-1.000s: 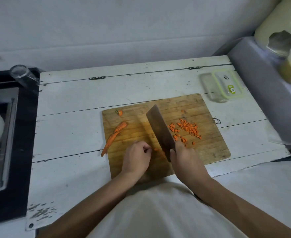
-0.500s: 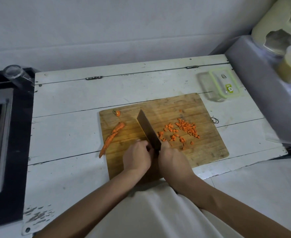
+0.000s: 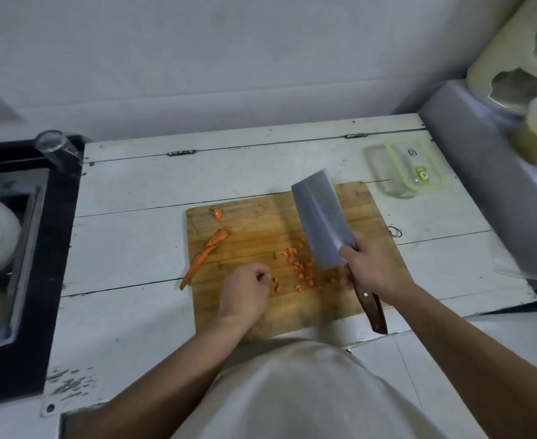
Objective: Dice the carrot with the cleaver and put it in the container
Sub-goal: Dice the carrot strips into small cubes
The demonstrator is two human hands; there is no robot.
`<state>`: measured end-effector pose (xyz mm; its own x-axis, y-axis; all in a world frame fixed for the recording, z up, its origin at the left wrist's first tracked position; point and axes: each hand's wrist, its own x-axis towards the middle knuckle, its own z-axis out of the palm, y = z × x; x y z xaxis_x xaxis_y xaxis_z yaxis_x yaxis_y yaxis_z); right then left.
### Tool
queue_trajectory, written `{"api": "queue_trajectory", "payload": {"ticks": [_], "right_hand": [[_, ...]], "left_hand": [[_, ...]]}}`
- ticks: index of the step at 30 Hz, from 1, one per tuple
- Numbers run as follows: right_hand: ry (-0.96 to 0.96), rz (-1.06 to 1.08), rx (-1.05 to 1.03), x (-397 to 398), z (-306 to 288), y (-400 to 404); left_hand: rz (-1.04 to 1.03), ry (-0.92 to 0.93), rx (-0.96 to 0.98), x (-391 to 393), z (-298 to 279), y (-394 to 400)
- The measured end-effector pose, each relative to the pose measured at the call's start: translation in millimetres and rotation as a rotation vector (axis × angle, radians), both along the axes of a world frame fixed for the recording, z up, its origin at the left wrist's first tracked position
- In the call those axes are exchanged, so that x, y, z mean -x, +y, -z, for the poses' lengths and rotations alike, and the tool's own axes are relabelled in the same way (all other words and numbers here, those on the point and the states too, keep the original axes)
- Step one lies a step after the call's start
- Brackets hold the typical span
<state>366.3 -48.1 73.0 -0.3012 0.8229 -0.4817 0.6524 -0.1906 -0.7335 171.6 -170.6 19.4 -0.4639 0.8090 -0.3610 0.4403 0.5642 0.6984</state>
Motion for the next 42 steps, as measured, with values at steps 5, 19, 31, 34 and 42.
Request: {"api": "queue_trajectory", "payload": {"ticks": [5,19,31,34,42], "right_hand": [[0.305,0.247,0.265,-15.3,-8.1,9.4],[-0.275,-0.669,-0.910,-98.3,8.5,43.2],[-0.174,-0.790,-1.294,-134.3,43.1,28.9],[-0.179,-0.827,-1.307,-137.9,52.2,26.9],[-0.198,-0.859,-1.250,-134.2,47.2,26.0]], "left_hand": [[0.286,0.385,-0.287,-29.9,-7.9,-8.8],[-0.452,0.377,-0.536,-91.2,-30.6,-18.8],[0.413,0.490,-0.261,-181.2,-16.1,38.8],[0.496,0.484,-0.179,-179.6,-12.9,58.5],[0.310,0.467,-0.239,-158.1,-12.4,80.1]]}}
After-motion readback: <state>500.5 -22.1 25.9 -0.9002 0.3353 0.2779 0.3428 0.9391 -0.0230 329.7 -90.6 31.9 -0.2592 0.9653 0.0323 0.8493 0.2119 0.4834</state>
